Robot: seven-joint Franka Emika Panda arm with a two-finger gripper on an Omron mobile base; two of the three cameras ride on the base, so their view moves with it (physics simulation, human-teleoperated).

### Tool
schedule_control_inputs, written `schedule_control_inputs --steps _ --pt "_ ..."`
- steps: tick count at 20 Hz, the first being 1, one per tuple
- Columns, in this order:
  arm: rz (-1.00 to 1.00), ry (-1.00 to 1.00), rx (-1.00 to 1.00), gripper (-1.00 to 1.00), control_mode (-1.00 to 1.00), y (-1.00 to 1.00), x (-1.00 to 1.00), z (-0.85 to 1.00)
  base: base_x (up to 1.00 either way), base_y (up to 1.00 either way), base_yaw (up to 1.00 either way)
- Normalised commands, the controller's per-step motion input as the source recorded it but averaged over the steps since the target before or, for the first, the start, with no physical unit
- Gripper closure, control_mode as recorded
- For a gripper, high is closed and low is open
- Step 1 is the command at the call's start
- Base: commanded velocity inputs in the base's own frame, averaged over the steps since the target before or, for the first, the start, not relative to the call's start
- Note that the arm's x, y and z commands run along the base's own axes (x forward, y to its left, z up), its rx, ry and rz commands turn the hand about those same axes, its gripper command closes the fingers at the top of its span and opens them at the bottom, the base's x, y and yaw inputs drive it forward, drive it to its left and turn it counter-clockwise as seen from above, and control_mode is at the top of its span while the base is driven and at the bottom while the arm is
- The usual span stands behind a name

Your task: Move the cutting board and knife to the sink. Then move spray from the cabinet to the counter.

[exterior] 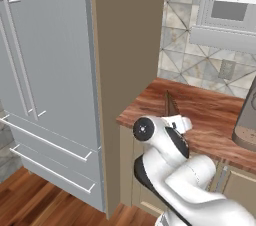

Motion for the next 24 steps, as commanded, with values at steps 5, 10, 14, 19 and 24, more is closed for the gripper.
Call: schedule_control_inputs --steps 5,10,14,19,24 --pt "0.00 -0.09 0.08 1.00 -1.00 -0.03 -0.44 1.00 0.00 0.00 0.00" --pt "0.11 -0.11 -0.04 1.00 -1.00 0.00 -0.02 1.00 0.00 0.00 0.00" --pt "0.16 -0.23 -0.30 1.00 -1.00 0.00 0.00 1.00 0.00 0.00 0.00" --pt "0.14 -0.28 -0.50 1.00 -1.00 0.03 -0.04 0.91 0.00 0.00 0.00" --pt "0.04 -0.17 -0.53 1.00 -1.00 0.00 -0.21 0.39 0.00 0.00 0.00"
